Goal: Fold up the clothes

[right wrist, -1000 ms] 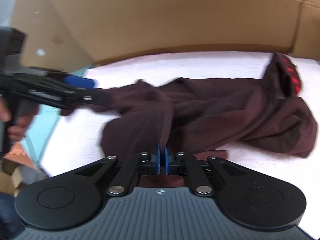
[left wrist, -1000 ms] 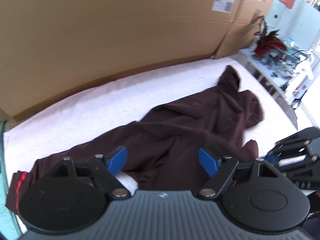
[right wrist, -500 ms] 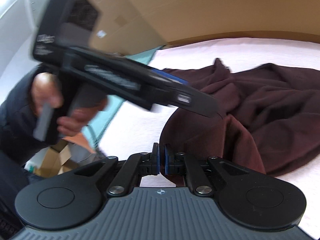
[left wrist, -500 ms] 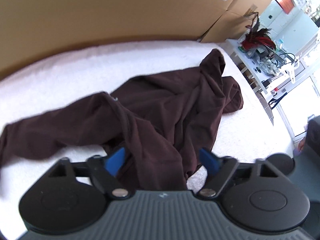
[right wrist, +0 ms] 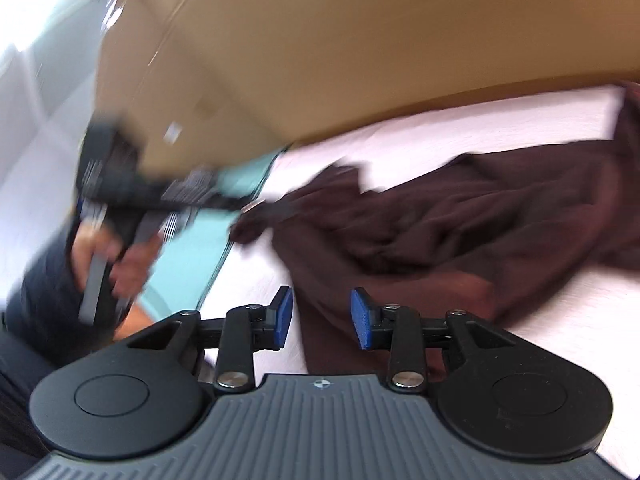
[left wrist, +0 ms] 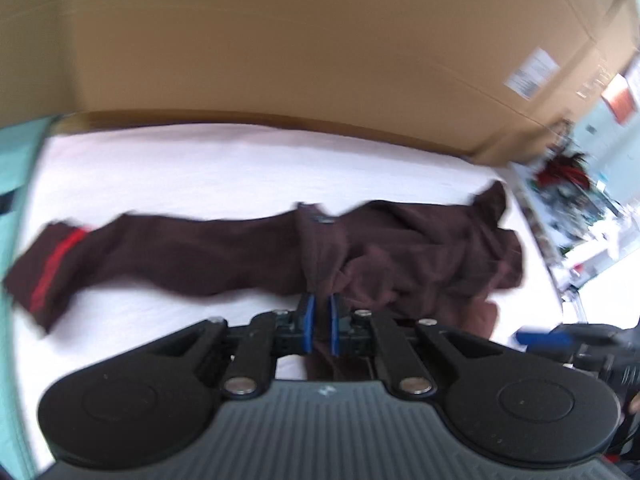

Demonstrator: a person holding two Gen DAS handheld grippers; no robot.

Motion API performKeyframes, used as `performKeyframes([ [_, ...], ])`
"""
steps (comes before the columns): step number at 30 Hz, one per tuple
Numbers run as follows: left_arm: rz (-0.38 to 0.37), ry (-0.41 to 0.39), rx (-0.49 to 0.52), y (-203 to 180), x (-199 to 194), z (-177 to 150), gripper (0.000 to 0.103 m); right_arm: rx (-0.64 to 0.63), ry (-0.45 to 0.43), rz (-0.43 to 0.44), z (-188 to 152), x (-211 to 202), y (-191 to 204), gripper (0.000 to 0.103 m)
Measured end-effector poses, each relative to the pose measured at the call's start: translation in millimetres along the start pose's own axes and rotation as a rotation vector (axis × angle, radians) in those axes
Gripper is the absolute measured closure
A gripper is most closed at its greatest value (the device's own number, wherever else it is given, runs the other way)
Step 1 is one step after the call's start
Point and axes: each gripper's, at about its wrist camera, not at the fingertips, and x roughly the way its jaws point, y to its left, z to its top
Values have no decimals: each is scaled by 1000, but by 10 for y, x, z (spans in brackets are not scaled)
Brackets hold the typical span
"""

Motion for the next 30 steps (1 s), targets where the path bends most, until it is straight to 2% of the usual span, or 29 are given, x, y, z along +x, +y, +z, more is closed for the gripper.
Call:
performKeyframes([
  [2,22,-6,-53,153,-70,-61,100,58,-43,-69,24,-127,-181,65],
  [5,48,-8,-87,271,-107,-135,100,128,-62,-256,14,-123,-405,60],
  [8,66,-28,-102,326,-178,-171,100,207,-45,-348,14,5,-606,58],
  [11,95,-50,-132,409,-242,-186,100,241,-42,-427,-6,117,-665,56],
  [15,152,-93,-162,527,-357,-178,103,267,-52,-406,-5,252,-675,56],
  [17,155,-106,-183,607,-401,-164,103,251,-51,-422,10,323,-690,62],
  [18,156,-113,-194,647,-423,-158,103,257,-53,-418,15,342,-715,79],
  [20,145,-97,-195,664,-392,-162,103,279,-59,-406,22,298,-737,96],
  [23,118,-60,-172,605,-277,-189,103,296,-83,-389,34,172,-715,99],
  [25,104,-37,-154,530,-192,-215,93,286,-114,-387,32,32,-648,99],
  [27,70,-25,-143,476,-128,-223,52,275,-150,-384,27,-156,-569,99],
  [29,46,-19,-119,402,-67,-212,39,264,-183,-386,12,-371,-486,99],
  [30,34,-16,-107,365,-37,-206,39,261,-198,-404,-19,-471,-454,99],
])
